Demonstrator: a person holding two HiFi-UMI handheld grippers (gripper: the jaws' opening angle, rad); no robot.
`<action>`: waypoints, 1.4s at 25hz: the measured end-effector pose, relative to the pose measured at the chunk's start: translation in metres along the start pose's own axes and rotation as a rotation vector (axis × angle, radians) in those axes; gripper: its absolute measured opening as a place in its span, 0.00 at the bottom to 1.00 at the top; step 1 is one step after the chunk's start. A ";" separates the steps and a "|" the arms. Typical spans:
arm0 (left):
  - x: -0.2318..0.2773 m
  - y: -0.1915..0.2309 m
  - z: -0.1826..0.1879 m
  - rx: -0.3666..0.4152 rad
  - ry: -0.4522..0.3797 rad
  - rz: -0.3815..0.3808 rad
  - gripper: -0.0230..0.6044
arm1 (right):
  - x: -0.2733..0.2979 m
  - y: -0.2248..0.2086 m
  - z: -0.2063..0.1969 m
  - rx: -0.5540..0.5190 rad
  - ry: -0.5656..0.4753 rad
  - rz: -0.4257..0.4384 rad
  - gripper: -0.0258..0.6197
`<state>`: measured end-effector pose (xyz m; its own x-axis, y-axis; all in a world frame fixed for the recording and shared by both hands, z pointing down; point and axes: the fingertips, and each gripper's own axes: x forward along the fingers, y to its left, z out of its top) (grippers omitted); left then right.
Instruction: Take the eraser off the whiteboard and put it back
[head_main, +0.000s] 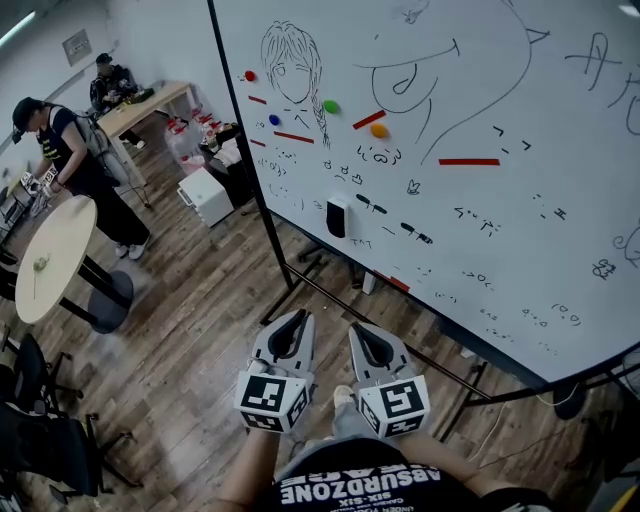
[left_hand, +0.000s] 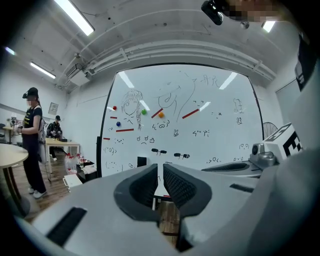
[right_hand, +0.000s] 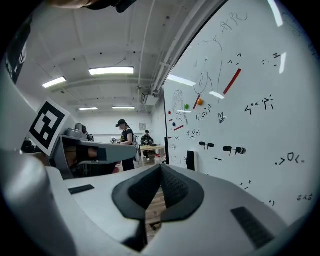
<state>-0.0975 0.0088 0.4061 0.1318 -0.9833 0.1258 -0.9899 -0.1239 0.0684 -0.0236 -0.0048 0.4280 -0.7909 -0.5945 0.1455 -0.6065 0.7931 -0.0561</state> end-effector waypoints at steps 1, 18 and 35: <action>0.004 0.003 0.002 -0.002 -0.004 -0.002 0.07 | 0.004 -0.001 0.001 -0.001 0.000 0.001 0.04; 0.082 0.042 0.001 -0.031 0.007 -0.036 0.41 | 0.064 -0.047 0.001 -0.028 0.024 -0.019 0.04; 0.166 0.073 -0.014 -0.085 0.043 -0.043 0.44 | 0.118 -0.098 -0.002 -0.038 0.055 -0.020 0.04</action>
<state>-0.1471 -0.1615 0.4462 0.1780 -0.9704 0.1630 -0.9756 -0.1525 0.1577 -0.0577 -0.1521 0.4527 -0.7721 -0.6032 0.1999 -0.6180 0.7860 -0.0151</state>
